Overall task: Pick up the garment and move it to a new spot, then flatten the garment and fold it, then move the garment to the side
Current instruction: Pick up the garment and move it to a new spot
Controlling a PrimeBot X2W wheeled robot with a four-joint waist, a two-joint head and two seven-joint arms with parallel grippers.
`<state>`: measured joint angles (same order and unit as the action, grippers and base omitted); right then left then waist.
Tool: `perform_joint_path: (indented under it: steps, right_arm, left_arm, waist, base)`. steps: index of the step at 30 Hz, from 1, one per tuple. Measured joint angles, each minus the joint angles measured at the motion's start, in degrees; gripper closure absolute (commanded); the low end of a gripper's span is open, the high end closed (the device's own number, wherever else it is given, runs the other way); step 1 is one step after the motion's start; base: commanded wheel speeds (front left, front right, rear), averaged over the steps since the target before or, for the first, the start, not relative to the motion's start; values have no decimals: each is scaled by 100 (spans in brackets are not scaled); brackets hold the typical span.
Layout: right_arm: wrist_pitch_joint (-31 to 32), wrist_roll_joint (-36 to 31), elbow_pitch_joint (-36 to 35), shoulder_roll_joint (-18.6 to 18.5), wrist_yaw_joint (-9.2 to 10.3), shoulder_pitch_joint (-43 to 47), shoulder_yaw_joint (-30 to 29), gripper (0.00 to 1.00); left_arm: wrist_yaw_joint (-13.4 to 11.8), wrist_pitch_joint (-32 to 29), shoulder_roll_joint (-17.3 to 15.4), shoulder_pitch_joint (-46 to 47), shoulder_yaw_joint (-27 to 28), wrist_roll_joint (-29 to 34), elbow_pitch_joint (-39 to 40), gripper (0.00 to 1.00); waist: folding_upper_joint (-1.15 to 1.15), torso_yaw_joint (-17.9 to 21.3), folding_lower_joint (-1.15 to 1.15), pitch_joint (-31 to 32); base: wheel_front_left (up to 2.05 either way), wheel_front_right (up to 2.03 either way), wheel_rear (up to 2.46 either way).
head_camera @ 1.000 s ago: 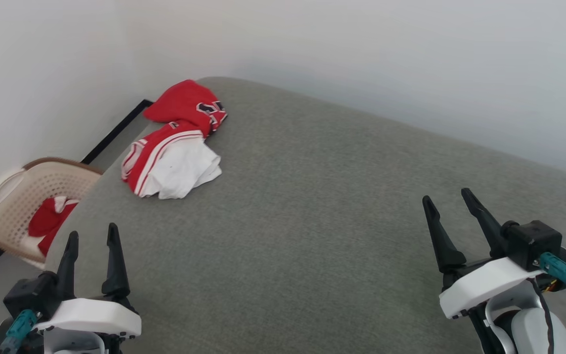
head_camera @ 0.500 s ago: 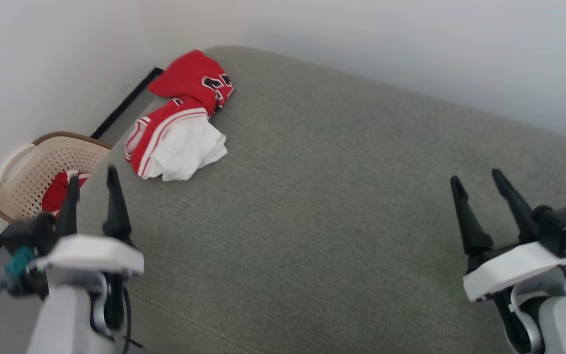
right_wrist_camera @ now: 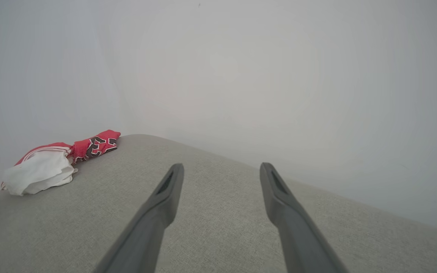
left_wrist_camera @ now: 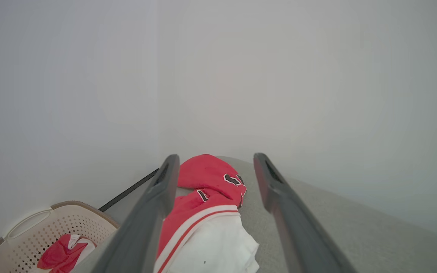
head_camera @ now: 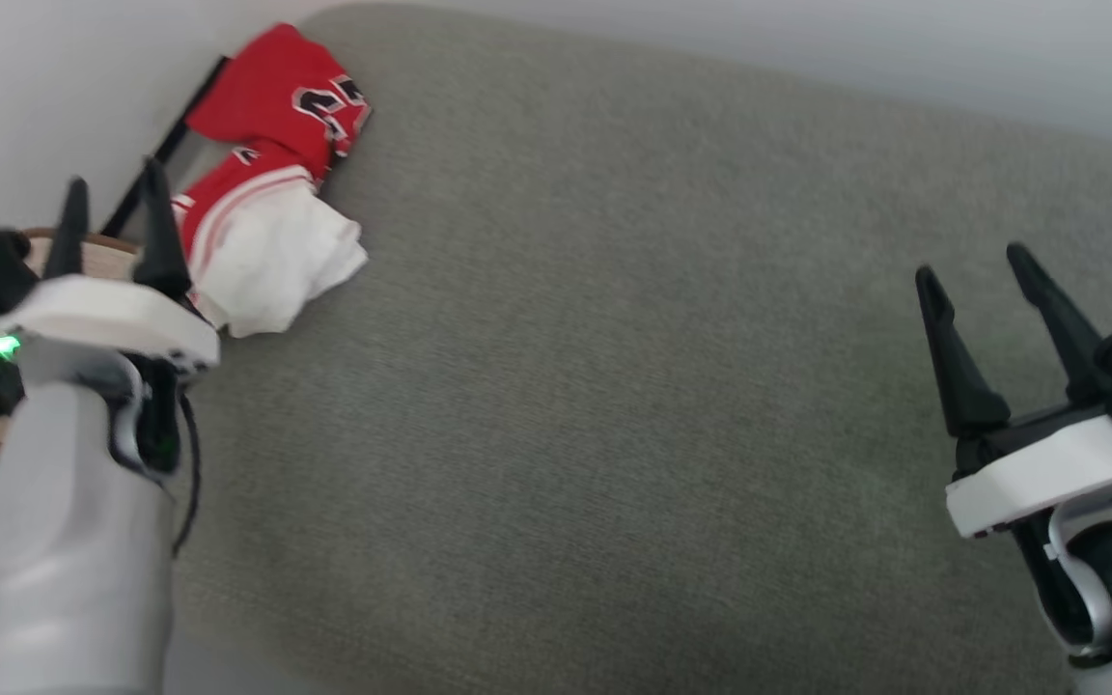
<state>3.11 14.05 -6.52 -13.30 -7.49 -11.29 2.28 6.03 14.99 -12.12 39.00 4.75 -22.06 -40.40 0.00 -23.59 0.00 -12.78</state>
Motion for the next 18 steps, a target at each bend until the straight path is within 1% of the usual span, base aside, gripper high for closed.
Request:
perform_joint_path:
  steps: [3,12,15,18]
  right_arm:
    - [97,4,-156,-94,0,-112,52,0]
    - [526,26,-881,-342,0,-399,118,0]
    - [679,51,-1116,-393,0,-487,134,0]
    - [851,51,-1313,-469,0,-558,164,0]
  left_arm:
    - [51,0,-99,364,-8,0,-488,0]
    - [83,-1,-382,1289,-30,-3,-2067,0]
    - [33,-156,-416,1566,15,-112,-2564,0]
    - [-119,-444,-480,1807,58,-172,-2962,0]
  waist:
    - [0,121,0,-198]
    - [0,468,0,-789]
    - [0,570,0,-971]
    - [0,658,0,-1139]
  base:
    - [0,0,0]
    - [0,0,0]
    - [0,0,0]
    - [0,0,0]
